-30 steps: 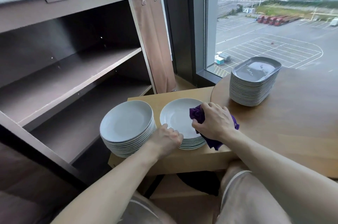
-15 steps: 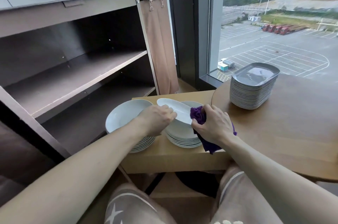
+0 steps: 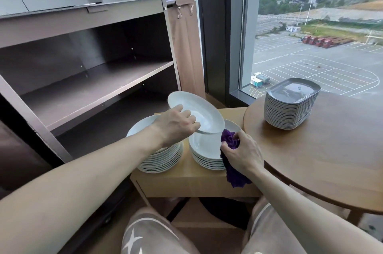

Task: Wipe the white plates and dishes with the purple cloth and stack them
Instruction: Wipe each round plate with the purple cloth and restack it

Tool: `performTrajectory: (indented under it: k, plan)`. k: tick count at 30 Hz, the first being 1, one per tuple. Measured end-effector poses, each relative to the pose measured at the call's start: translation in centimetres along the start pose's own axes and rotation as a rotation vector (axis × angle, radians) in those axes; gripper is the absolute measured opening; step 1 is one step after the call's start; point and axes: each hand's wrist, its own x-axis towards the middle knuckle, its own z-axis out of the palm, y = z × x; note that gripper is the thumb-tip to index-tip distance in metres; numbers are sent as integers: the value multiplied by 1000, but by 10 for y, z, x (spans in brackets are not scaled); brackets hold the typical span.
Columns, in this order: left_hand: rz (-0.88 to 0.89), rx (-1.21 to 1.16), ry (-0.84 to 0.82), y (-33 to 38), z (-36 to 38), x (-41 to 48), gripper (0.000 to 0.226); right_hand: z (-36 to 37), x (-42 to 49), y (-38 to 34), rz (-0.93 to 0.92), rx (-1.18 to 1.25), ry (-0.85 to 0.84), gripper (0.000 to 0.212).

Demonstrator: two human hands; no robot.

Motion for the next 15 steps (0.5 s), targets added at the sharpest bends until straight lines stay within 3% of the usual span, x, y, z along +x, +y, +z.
performTrajectory:
  k: [5,15]
  plan:
    - [-211,-75,15,6,2,-26,24,5,5,-7,0,-56,-20,37]
    - [-468,-289,-309,41,38,-65,25,6,8,-5,-51,-97,-31,34]
